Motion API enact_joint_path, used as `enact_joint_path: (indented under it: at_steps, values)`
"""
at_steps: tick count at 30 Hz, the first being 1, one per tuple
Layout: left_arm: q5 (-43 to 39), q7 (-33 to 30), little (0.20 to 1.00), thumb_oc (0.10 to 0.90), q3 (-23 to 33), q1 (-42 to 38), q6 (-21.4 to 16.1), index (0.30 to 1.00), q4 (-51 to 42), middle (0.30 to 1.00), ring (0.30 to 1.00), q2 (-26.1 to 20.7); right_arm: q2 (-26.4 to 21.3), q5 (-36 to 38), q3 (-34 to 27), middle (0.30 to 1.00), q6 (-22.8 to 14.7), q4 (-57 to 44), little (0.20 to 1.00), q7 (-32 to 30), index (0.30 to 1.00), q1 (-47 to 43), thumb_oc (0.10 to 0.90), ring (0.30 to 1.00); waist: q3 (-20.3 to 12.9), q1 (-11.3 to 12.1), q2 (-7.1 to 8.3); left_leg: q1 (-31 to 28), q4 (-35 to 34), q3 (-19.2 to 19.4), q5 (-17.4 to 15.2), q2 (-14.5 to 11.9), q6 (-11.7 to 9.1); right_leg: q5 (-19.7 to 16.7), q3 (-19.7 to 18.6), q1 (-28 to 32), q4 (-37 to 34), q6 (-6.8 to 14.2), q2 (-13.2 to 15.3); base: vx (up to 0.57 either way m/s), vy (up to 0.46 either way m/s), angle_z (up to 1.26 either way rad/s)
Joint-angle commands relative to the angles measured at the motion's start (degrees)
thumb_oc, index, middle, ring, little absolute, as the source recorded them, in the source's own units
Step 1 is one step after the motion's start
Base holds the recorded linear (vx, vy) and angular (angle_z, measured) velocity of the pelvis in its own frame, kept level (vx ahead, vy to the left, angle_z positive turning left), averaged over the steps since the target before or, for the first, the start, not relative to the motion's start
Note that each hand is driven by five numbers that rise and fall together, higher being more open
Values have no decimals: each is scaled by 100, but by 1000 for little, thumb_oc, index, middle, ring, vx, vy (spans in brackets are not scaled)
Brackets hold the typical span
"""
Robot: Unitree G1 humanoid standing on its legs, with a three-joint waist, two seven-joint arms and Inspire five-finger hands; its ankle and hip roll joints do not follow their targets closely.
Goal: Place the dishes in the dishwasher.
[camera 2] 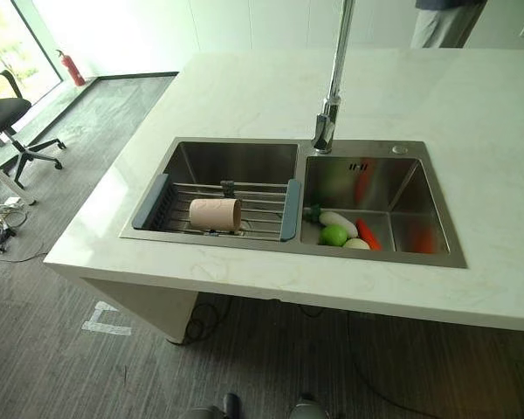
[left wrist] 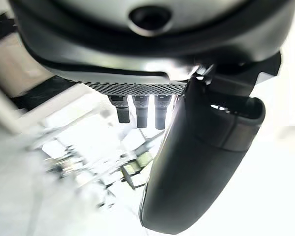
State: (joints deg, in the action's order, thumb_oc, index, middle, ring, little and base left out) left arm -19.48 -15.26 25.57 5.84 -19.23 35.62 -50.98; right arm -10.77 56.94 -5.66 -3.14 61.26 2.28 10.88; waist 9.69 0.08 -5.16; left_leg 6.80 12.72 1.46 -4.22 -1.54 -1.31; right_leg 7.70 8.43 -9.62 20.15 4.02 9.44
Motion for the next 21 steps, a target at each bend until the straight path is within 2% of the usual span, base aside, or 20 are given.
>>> enact_joint_path:
  at_steps: [1, 5, 6, 9, 13, 16, 19, 21]
  values:
    - [278, 199, 900, 800, 354, -335, -388, 900, -234, 900, 900, -821, -37, -335, 175, 900, -142, 19, 900, -69, 900, -210, 800, 900, -218, -134, -26, 274, 447, 115, -310, -206, -317, -65, -3, 319, -296, 668, 209, 37, -26, -1]
    - [-210, 969, 900, 800, 216, -663, -311, 900, -697, 900, 900, -1350, -78, -1123, 376, 900, -246, 135, 900, -139, 900, -283, 800, 900, -277, -123, -43, 266, 447, 121, -327, -203, -327, -45, 15, 334, -296, 677, 204, 27, -39, 1]
    - [-584, 1495, 900, 800, -10, -968, -277, 900, -973, 900, 900, -1507, -120, -1338, 465, 900, -225, 177, 900, -196, 900, -281, 800, 900, -289, -162, -35, 262, 447, 135, -333, -209, -333, -48, 0, 331, -296, 686, 191, 29, -42, 4]
    - [-822, 2177, 900, 800, -500, -1519, 80, 900, -1610, 900, 900, -1631, -200, -1484, 504, 900, -160, 329, 900, -153, 900, -292, 800, 900, -282, -217, -13, 247, 447, 168, -351, -225, -335, -62, -20, 320, -296, 705, 179, 25, -57, 0]
    - [-608, 2668, 900, 800, -1290, -2275, 823, 900, -2579, 900, 900, -1536, -210, -1681, 469, 900, -141, 458, 900, -5, 900, -275, 800, 900, -244, -290, 14, 232, 447, 222, -366, -257, -336, -88, -65, 285, -296, 732, 169, 14, -64, -2]
    - [-284, 2963, 900, 800, -2101, -2961, 1581, 900, -3031, 900, 900, -1299, -185, -1955, 572, 900, -209, 462, 900, 170, 900, -234, 800, 900, -183, -436, 11, 228, 447, 282, -368, -276, -335, -125, -150, 218, -296, 758, 153, 14, -53, -7]
    - [-121, 3023, 900, 800, -2521, -3278, 1817, 900, -3013, 900, 900, -1188, -181, -2089, 634, 900, -211, 408, 900, 186, 900, -230, 800, 900, -148, -512, 12, 230, 447, 324, -368, -286, -337, -151, -213, 168, -296, 770, 138, 4, -26, -27]
    - [290, 3046, 900, 800, -3020, -3628, 2052, 900, -2858, 900, 900, -1033, -213, -2128, 765, 900, -238, 311, 900, 159, 900, -232, 800, 900, -77, -634, 21, 230, 447, 392, -366, -301, -336, -202, -320, 86, -296, 794, 128, 5, -26, -25]
